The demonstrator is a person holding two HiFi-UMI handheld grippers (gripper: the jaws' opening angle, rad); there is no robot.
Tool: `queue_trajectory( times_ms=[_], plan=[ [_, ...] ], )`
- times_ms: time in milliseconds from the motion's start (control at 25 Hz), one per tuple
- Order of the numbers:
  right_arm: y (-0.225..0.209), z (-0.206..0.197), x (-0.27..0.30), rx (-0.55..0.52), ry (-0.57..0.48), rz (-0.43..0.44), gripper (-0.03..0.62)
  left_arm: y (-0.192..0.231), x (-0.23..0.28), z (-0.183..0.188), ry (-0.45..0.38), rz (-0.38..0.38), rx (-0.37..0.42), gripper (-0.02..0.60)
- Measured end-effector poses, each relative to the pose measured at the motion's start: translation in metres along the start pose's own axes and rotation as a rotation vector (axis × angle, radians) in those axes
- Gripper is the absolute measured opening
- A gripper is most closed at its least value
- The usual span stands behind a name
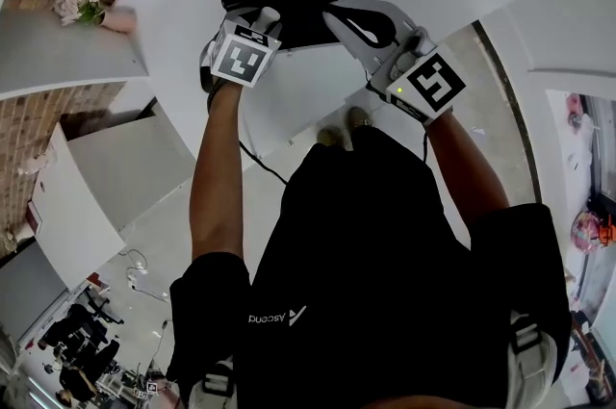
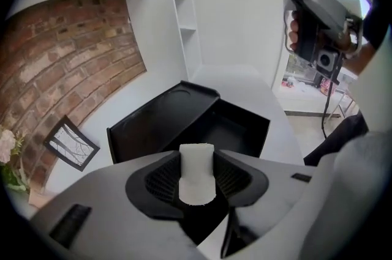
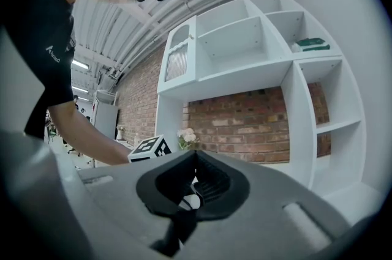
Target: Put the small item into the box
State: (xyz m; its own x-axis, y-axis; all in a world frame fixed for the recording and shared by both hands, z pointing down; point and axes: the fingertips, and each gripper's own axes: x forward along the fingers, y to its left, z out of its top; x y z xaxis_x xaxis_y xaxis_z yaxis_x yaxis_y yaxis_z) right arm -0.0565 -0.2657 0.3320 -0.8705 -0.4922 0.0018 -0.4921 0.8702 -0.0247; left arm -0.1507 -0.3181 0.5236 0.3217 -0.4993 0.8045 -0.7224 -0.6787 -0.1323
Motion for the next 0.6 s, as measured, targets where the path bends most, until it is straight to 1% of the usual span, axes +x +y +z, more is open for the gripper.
queue_trajectory(
  times_ms=[160, 320, 600],
  plan=[
    [-0.014, -0.006, -0.002, 0.014, 0.013, 0.009, 0.002, 0.005, 0.023, -0.009, 0.092, -0.020, 0.004, 0.163],
    [-0.025, -0.011, -0.005, 0.022, 0.020, 0.009, 0.002, 0.009, 0.040, -0.018, 0.168, -0.023, 0.025, 0.163],
    [-0.041, -0.018, -0.009, 0.038, 0.034, 0.004, 0.002, 0.007, 0.059, -0.024, 0.245, -0.062, 0.046, 0.163]
  ],
)
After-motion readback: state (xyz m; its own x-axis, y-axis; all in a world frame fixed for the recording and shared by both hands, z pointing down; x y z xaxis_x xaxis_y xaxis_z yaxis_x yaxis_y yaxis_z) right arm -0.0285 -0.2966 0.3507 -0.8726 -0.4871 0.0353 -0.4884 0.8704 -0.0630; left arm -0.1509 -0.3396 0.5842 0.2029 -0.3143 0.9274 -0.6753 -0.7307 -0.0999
